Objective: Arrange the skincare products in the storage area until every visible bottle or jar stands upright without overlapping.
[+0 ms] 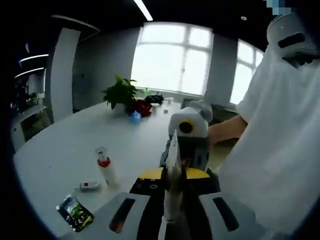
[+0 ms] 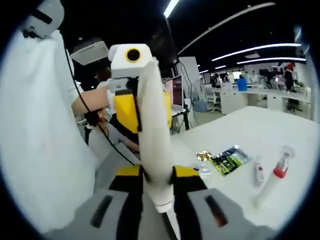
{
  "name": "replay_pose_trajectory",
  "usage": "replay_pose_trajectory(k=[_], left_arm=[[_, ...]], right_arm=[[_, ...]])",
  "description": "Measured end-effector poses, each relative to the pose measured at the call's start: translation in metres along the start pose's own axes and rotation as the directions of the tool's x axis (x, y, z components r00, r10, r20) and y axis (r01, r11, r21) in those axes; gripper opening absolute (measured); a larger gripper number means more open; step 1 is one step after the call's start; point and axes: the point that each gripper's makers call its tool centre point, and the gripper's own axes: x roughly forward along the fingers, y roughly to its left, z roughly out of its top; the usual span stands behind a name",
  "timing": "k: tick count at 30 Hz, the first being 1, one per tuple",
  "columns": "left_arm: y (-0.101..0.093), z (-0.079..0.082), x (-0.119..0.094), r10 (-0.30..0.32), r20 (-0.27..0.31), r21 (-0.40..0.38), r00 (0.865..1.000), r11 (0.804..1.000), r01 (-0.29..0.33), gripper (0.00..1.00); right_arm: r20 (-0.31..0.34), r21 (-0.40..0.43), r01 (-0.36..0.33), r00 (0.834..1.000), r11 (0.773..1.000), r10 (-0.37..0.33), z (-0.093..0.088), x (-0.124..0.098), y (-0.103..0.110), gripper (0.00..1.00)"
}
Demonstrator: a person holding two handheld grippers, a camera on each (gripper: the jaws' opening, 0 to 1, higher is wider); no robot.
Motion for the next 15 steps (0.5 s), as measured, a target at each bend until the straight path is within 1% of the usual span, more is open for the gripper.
replay_pose_trajectory(k=[3, 5, 6, 7, 8, 9, 11, 15], left_arm=[[0.002, -0.002, -0.001, -0.002, -0.036, 0.040, 0.999, 0.999, 0.003, 0.10], [0.004, -0.006, 0.000, 0.005, -0.077, 0.087, 0.997, 0.996, 0.001, 0.12], [0.003, -0.010, -0.001, -0.001, -0.109, 0.098, 0.994, 0.995, 0.012, 0.12], [0.003, -0.011, -0.001, -0.002, -0.122, 0.105, 0.993, 0.994, 0.015, 0.12], [0.004, -0.014, -0.001, 0.000, -0.153, 0.132, 0.988, 0.991, 0.020, 0.12], [0.005, -0.016, 0.000, 0.002, -0.168, 0.151, 0.986, 0.988, 0.023, 0.12], [0.006, -0.019, 0.001, -0.005, -0.192, 0.153, 0.981, 0.988, 0.035, 0.12], [0.008, -0.024, 0.003, -0.010, -0.257, 0.201, 0.966, 0.978, 0.064, 0.12]], right_arm=[[-0.010, -0.018, -0.006, 1.000, 1.000, 0.005, 0.000, 0.003, -0.002, 0.20], [-0.031, -0.043, -0.008, 1.000, 0.999, 0.006, -0.002, 0.005, -0.002, 0.18], [-0.038, -0.046, -0.011, 0.999, 0.999, 0.009, -0.003, 0.006, -0.003, 0.18], [-0.054, -0.057, -0.019, 0.998, 0.998, 0.015, -0.005, 0.006, -0.002, 0.17], [-0.062, -0.062, -0.022, 0.998, 0.998, 0.018, -0.006, 0.007, -0.002, 0.17], [-0.070, -0.066, -0.024, 0.997, 0.998, 0.019, -0.008, 0.007, -0.004, 0.17], [-0.083, -0.073, -0.029, 0.996, 0.997, 0.023, -0.011, 0.007, -0.006, 0.17], [-0.106, -0.089, -0.038, 0.994, 0.995, 0.029, -0.014, 0.006, -0.009, 0.17]])
